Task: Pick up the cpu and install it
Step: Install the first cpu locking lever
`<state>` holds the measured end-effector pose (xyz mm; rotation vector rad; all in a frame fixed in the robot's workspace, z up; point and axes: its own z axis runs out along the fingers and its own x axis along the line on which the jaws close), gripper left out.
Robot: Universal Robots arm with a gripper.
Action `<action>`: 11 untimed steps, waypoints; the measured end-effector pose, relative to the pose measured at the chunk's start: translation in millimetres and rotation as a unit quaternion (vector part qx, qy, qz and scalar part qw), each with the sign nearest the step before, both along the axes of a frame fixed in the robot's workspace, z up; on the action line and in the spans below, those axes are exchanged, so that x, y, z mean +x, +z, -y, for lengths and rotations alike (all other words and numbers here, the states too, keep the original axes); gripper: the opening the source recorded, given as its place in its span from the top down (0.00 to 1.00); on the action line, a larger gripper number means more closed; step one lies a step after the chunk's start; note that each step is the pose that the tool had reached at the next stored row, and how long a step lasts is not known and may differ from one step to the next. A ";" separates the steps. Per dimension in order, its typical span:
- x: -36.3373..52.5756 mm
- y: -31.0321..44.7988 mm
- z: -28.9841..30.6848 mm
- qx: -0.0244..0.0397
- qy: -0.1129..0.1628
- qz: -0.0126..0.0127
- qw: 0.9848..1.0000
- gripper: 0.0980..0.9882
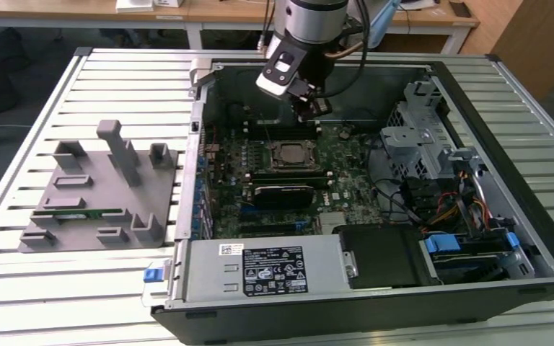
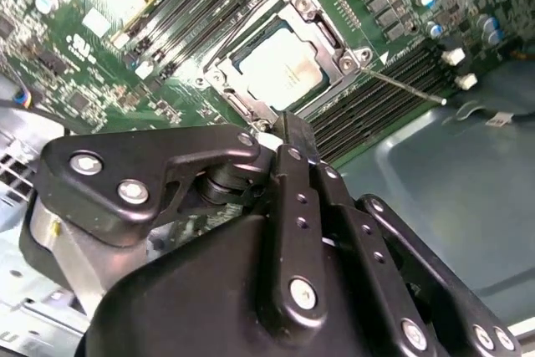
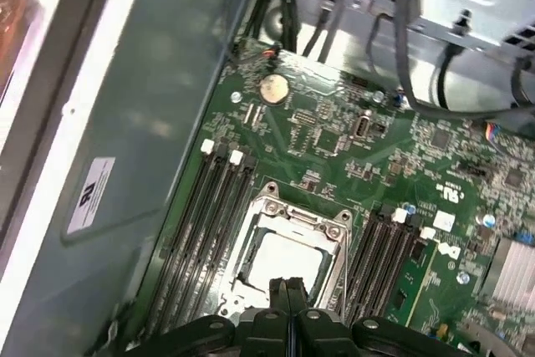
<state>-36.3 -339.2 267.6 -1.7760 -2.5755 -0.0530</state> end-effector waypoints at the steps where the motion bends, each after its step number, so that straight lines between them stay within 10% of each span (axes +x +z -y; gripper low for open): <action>1: 0.0 0.0 0.0 0.000 0.009 0.000 1.000 0.99; 11: 0.0 -0.2 0.0 0.000 0.099 0.000 0.995 0.99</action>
